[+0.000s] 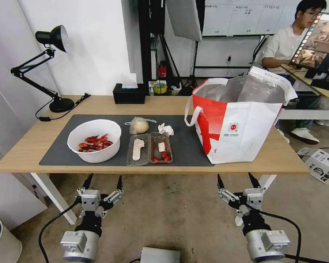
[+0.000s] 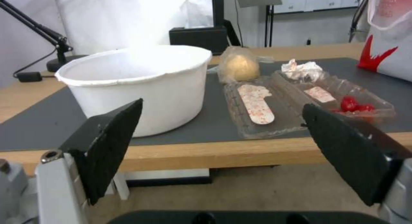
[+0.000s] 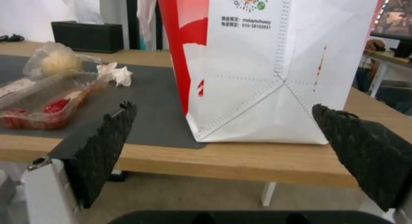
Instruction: Pick up the trash from the table and place it into the takeout bag.
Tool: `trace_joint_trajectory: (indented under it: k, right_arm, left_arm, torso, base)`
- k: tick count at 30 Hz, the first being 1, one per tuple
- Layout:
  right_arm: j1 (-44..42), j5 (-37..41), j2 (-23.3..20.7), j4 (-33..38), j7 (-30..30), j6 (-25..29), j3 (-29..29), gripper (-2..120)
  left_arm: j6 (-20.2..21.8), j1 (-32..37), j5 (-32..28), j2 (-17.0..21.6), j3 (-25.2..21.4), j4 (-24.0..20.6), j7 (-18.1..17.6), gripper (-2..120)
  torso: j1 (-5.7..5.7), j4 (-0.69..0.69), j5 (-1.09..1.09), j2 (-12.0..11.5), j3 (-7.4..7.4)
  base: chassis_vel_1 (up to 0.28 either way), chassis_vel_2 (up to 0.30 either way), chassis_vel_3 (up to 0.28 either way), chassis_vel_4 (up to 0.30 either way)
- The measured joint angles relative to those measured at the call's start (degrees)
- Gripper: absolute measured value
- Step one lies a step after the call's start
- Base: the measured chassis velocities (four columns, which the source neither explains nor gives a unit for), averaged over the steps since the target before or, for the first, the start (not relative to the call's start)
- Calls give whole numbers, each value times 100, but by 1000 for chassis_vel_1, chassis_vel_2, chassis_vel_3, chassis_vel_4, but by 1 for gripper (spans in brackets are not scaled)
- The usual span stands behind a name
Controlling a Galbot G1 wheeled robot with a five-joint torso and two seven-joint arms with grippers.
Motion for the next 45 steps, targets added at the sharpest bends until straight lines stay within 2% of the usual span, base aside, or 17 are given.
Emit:
trace_joint_trajectory:
  k: [25, 28, 29, 30, 32, 33, 34, 37, 39, 44, 45]
  right_arm:
    - [28, 38, -3, 26, 2, -118, 33, 100]
    - [191, 243, -30, 194, 60, -707, 236, 99]
    - [191, 243, -30, 194, 60, -707, 236, 99]
    - [275, 344, -43, 277, 88, -988, 333, 99]
    - [369, 471, -61, 373, 123, -1357, 454, 100]
    - [369, 471, -61, 373, 123, -1357, 454, 100]
    - [457, 579, -75, 463, 151, -1664, 557, 100]
    - [648, 830, -122, 620, 196, -2252, 767, 100]
    - [720, 919, -145, 641, 197, -2322, 799, 100]
    - [762, 996, -164, 577, 192, -2168, 743, 100]
    - [758, 1026, -179, 512, 108, -1936, 669, 100]
  left_arm:
    - [51, -17, -39, -13, -11, -4, 6, 100]
    - [651, -226, -481, -210, -164, -123, -5, 100]
    - [651, -226, -481, -210, -164, -123, -5, 100]
    - [971, -341, -718, -320, -243, -182, -16, 100]
    - [1143, -432, -962, -408, -327, -187, -27, 100]
    - [1143, -432, -962, -408, -327, -187, -27, 100]
    - [1172, -497, -1127, -454, -395, -158, -35, 100]
    - [1019, -467, -1190, -444, -405, -62, -36, 100]
    - [929, -443, -1192, -431, -384, -16, -36, 100]
    - [562, -398, -1236, -381, -218, 171, -35, 100]
    - [381, -401, -1271, -357, -135, 277, -36, 100]
  torso:
    - [0, 0, 0, 0, 0]
    - [0, 0, 1, 0, 0]
    - [0, 0, 1, 0, 0]
    - [0, 0, 1, 0, 0]
    - [0, 0, 0, 0, 0]
    - [0, 0, 0, 0, 0]
    - [0, -1, 1, 0, 0]
    - [0, -1, 1, 0, 0]
    - [0, 1, 0, 0, 0]
    - [0, 0, 0, 0, 0]
    - [0, 0, 0, 0, 0]
  base:
    - [0, 0, 0, 0]
    - [0, 0, 0, 0]
    - [0, 0, 0, 0]
    - [0, 0, 0, 0]
    - [0, 0, 0, 0]
    - [0, 0, 0, 0]
    - [0, 0, 0, 0]
    - [0, 0, 0, 0]
    - [0, 0, 0, 0]
    - [0, 0, 0, 0]
    - [0, 0, 0, 0]
